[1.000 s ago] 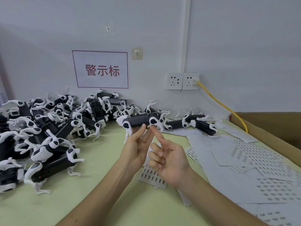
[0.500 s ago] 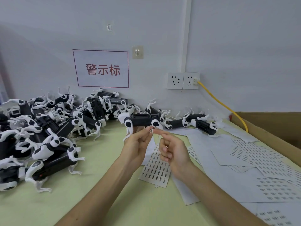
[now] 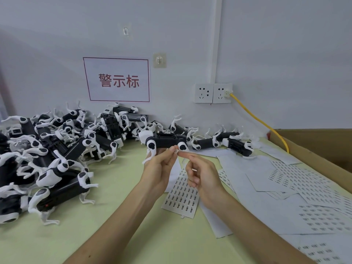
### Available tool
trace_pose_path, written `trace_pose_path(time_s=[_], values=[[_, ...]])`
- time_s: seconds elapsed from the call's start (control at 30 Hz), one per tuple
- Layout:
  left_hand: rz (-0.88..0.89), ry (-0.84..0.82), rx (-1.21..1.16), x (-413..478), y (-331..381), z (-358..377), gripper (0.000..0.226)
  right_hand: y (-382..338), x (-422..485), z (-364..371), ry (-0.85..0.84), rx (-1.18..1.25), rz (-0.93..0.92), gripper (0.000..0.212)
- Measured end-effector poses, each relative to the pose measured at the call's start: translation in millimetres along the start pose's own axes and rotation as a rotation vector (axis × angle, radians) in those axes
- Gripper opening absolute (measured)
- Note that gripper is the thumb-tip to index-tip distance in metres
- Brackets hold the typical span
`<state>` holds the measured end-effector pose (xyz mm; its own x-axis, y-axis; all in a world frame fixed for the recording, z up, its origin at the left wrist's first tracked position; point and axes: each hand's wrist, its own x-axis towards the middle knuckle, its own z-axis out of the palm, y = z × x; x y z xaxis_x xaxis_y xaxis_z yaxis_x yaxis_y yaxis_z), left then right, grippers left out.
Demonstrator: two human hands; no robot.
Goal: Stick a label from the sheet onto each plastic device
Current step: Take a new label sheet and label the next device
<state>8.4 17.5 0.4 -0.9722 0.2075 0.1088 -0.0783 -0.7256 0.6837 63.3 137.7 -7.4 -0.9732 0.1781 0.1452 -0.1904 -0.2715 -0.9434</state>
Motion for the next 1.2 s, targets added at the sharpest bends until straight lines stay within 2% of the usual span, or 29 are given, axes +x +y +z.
trace_pose_path(time_s=[0.07, 0.17, 0.47, 0.7, 0.97, 1.2], values=[[0.004, -0.009, 0.005, 0, 0, -1, 0.030, -1, 0, 0, -0.017, 0.027, 0.006, 0.031], [0.003, -0.016, 0.018, -1, -2, -1, 0.015, -2, 1, 0, -0.020, 0.041, 0.017, 0.025], [0.010, -0.020, 0.044, -2, -5, -1, 0.025, 0, 3, -1, 0.023, 0.083, 0.050, 0.018], [0.002, -0.056, 0.118, -6, -6, 3, 0.023, 3, 4, -2, 0.057, 0.088, 0.061, 0.013], [-0.088, -0.085, 0.103, -9, -11, 4, 0.016, 7, 5, -1, 0.133, -0.101, -0.065, 0.011], [-0.092, -0.104, 0.092, -8, -9, 4, 0.018, 7, 5, -1, 0.165, -0.117, -0.081, 0.006]])
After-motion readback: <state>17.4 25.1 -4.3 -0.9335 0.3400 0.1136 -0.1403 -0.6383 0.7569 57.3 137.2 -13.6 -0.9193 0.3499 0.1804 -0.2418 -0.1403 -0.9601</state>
